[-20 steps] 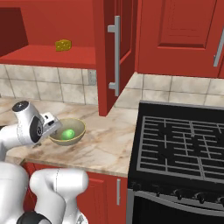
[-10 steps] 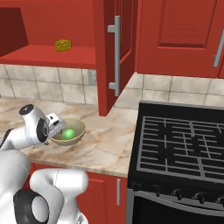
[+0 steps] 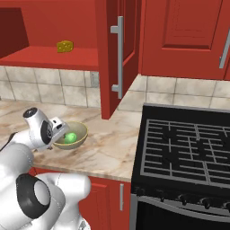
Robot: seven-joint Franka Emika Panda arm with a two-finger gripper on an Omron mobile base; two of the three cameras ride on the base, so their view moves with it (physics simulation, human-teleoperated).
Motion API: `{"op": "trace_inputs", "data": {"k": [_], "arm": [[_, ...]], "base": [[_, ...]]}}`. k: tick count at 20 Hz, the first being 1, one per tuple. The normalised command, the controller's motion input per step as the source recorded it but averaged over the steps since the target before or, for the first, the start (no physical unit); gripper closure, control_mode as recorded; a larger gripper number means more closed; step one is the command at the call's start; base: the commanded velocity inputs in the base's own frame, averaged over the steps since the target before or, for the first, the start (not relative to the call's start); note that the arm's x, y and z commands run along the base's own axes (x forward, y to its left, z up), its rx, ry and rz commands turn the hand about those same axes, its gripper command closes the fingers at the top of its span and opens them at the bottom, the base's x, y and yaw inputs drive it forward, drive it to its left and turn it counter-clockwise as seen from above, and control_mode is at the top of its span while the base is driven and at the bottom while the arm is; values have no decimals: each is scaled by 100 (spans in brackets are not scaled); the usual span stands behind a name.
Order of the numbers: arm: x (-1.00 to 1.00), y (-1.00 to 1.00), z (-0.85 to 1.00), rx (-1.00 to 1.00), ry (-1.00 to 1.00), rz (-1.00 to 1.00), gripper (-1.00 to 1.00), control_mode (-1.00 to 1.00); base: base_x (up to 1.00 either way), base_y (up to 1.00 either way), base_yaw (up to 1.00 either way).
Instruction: Pick the corn from the cabinet and place it in the bowl. Then pick the bowl and place it in the sink. Then turn on the sink facuet.
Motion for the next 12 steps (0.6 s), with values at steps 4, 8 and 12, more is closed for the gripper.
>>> {"op": "trace_inputs", "data": {"k": [4,8,12], "arm": [[0,0,-14,-1,0,2,-100,-100],[0,0,-13,0,0,3,-100,-100],[0,0,-21,-1,0,3,-100,-100]], "base": [[0,0,0],[0,0,0],[0,0,0]]}}
